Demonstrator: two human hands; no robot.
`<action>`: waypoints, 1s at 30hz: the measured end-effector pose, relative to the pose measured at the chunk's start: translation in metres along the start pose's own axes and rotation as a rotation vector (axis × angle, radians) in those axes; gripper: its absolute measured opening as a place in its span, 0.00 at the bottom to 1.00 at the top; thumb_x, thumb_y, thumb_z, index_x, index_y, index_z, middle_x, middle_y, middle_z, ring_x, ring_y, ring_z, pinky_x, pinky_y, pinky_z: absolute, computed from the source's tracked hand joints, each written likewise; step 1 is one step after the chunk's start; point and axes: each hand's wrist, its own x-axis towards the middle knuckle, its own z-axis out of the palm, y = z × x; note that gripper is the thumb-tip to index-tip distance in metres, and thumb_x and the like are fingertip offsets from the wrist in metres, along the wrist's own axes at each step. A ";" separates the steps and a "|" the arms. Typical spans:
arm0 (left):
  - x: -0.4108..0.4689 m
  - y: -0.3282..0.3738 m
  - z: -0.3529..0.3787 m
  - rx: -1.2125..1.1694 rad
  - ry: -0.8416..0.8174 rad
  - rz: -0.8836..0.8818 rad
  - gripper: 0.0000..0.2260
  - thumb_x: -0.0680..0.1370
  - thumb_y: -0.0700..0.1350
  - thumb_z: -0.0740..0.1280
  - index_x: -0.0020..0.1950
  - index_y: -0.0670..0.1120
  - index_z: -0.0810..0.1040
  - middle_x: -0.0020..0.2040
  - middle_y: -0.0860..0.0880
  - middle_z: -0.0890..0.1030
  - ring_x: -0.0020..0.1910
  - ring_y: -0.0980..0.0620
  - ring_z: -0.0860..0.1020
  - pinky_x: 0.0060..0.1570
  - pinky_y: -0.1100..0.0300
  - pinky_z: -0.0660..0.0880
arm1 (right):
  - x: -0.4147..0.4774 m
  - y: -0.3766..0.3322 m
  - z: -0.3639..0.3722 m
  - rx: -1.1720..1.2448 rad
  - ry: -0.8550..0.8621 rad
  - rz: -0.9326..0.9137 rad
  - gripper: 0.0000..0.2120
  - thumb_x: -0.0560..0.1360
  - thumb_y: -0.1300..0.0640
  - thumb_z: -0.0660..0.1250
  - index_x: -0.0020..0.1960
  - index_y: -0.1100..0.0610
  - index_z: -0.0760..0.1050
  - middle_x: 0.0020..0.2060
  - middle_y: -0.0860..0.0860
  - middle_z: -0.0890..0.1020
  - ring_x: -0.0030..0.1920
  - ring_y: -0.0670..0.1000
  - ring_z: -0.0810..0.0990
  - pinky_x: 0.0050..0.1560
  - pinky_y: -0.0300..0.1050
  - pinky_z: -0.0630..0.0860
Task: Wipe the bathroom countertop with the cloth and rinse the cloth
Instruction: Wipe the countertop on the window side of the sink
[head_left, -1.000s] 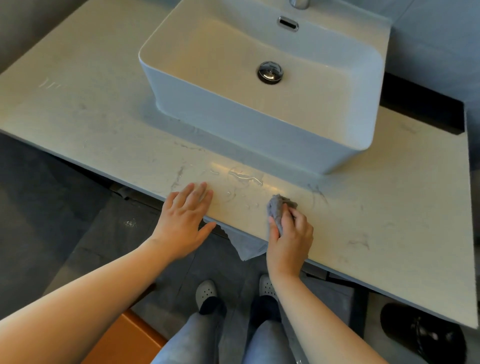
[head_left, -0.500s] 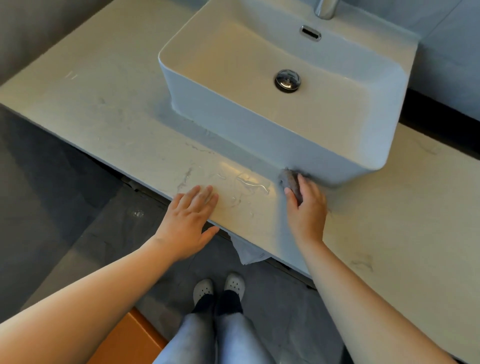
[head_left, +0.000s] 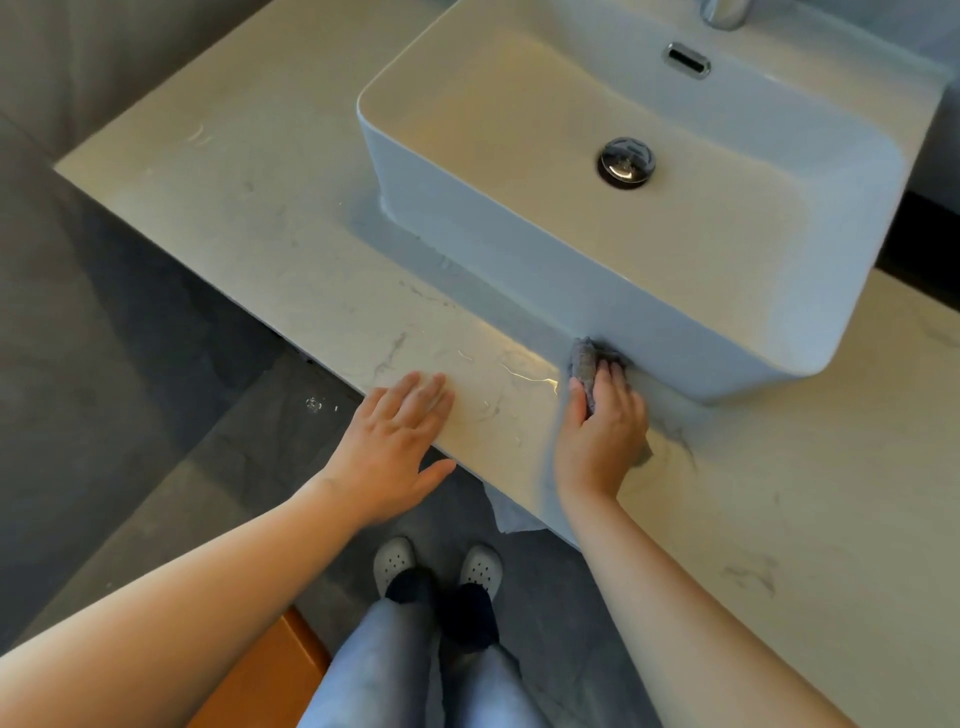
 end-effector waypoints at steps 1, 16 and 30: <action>0.000 0.000 0.000 0.005 0.002 0.000 0.34 0.75 0.64 0.49 0.75 0.45 0.63 0.76 0.45 0.62 0.74 0.41 0.61 0.69 0.44 0.62 | 0.000 0.001 0.000 -0.001 -0.014 -0.024 0.18 0.79 0.55 0.63 0.66 0.62 0.73 0.64 0.57 0.77 0.62 0.59 0.73 0.64 0.55 0.69; 0.006 -0.019 -0.006 -0.132 0.091 0.015 0.30 0.76 0.62 0.53 0.73 0.48 0.67 0.74 0.47 0.66 0.71 0.42 0.65 0.66 0.44 0.64 | -0.006 -0.014 0.010 0.015 -0.129 -0.137 0.20 0.79 0.52 0.60 0.67 0.61 0.73 0.65 0.55 0.77 0.62 0.58 0.74 0.66 0.48 0.67; 0.019 -0.085 0.005 -0.134 0.054 -0.120 0.36 0.77 0.65 0.53 0.78 0.49 0.45 0.78 0.49 0.40 0.76 0.46 0.39 0.75 0.44 0.42 | -0.068 -0.055 -0.014 0.466 -0.291 0.147 0.10 0.78 0.53 0.65 0.57 0.52 0.80 0.49 0.44 0.83 0.51 0.43 0.80 0.51 0.43 0.80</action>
